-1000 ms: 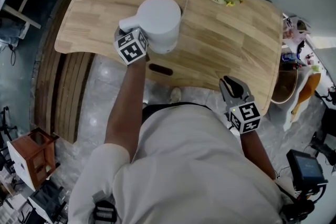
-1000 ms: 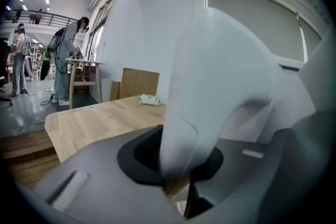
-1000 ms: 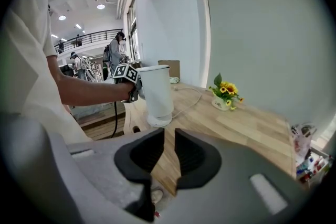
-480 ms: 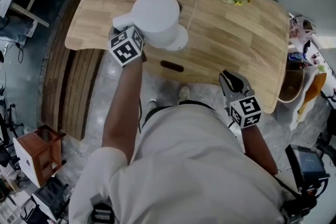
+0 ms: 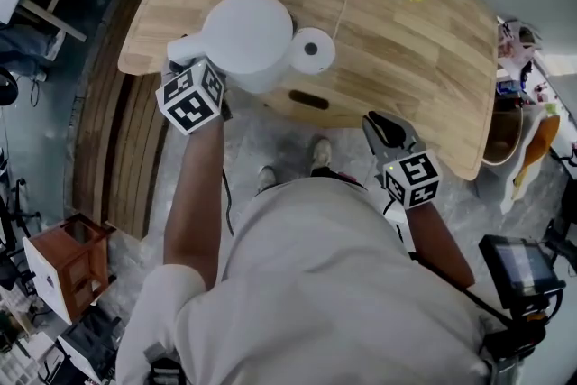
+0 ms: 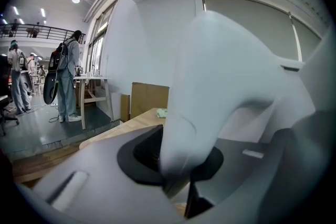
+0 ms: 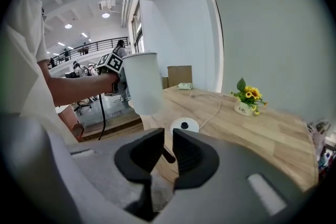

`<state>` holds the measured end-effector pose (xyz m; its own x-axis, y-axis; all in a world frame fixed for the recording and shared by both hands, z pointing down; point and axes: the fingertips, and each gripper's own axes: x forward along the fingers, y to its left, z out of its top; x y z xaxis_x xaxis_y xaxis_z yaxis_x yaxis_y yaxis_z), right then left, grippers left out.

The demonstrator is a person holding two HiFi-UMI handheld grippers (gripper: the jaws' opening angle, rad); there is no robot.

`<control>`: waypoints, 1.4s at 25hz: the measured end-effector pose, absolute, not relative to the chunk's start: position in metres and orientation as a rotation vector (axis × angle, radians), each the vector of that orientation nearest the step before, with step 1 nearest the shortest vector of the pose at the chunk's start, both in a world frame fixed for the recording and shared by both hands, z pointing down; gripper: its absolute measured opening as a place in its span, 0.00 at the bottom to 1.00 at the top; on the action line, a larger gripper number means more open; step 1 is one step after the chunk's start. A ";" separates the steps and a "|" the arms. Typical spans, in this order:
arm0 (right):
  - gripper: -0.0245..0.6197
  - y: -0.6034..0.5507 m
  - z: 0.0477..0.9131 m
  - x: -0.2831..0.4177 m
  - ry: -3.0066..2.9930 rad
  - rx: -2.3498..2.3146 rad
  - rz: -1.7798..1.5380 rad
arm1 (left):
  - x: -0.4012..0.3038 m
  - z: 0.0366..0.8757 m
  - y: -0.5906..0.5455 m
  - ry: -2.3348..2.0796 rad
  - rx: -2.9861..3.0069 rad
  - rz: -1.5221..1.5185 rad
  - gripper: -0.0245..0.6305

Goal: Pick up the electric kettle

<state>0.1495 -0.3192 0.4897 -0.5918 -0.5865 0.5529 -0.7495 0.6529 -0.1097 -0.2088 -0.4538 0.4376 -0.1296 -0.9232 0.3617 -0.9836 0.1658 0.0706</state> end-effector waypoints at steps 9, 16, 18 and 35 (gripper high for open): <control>0.12 -0.292 0.486 0.102 -2.399 1.036 0.434 | -0.250 0.411 -0.398 -2.079 1.906 0.236 0.13; 0.12 -0.276 0.484 0.099 -2.382 1.088 0.447 | -0.259 0.411 -0.369 -2.023 1.969 0.280 0.13; 0.12 -0.263 0.481 0.093 -2.376 1.119 0.453 | -0.267 0.410 -0.354 -1.998 1.986 0.285 0.13; 0.11 -0.183 0.466 0.040 -2.349 1.228 0.412 | -0.313 0.405 -0.264 -1.868 2.096 0.287 0.14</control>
<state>0.0398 -0.1835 0.4658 -0.4987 -0.6922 0.5217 -0.8285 0.5575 -0.0521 -0.3132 -0.2644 0.4046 0.1255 -0.9264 0.3550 -0.9903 -0.0953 0.1014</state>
